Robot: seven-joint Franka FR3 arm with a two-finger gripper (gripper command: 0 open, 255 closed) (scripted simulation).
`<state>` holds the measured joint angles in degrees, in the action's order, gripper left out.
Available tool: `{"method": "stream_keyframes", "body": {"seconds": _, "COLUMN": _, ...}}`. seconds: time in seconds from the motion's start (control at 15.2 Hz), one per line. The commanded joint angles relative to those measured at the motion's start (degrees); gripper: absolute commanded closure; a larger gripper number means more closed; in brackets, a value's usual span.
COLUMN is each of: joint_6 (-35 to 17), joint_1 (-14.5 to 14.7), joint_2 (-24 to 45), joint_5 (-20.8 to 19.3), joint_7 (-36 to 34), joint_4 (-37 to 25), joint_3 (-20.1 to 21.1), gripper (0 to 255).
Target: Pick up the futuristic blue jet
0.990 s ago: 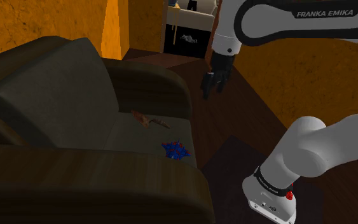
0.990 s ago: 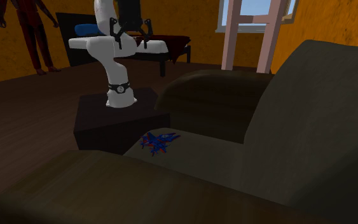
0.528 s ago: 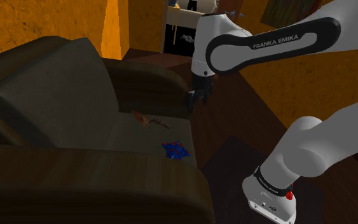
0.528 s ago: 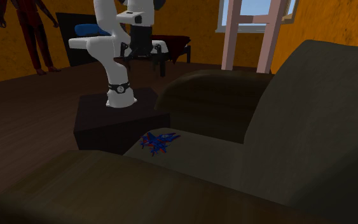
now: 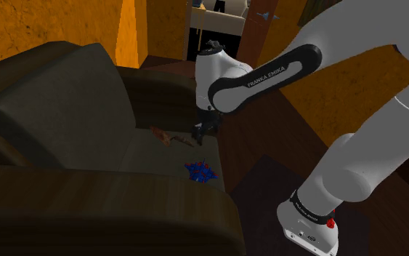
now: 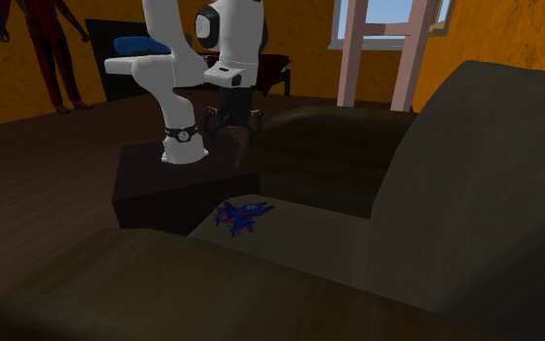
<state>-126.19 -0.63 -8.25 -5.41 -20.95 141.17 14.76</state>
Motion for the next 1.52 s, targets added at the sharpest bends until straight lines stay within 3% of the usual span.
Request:
{"method": "stream_keyframes", "body": {"seconds": 0.0, "joint_6": -2.93, "joint_1": -0.30, "joint_2": 4.99, "joint_5": -2.84, "joint_7": -2.52, "joint_4": -1.23, "joint_3": 0.69, "gripper": 0}}
{"method": "stream_keyframes", "body": {"seconds": 0.33, "joint_6": -7.69, "joint_1": 0.28, "joint_2": 17.42, "joint_5": -11.10, "joint_7": -9.41, "joint_4": -6.14, "joint_3": 0.60, "gripper": 0}}
{"method": "stream_keyframes", "body": {"seconds": 0.79, "joint_6": -10.79, "joint_1": 4.06, "joint_2": 34.44, "joint_5": -21.14, "joint_7": -17.28, "joint_4": -16.15, "joint_3": -3.03, "gripper": 0}}
{"method": "stream_keyframes", "body": {"seconds": 1.45, "joint_6": -14.54, "joint_1": 5.47, "joint_2": 40.65, "joint_5": -24.01, "joint_7": -19.90, "joint_4": -18.18, "joint_3": -4.99, "gripper": 0}}
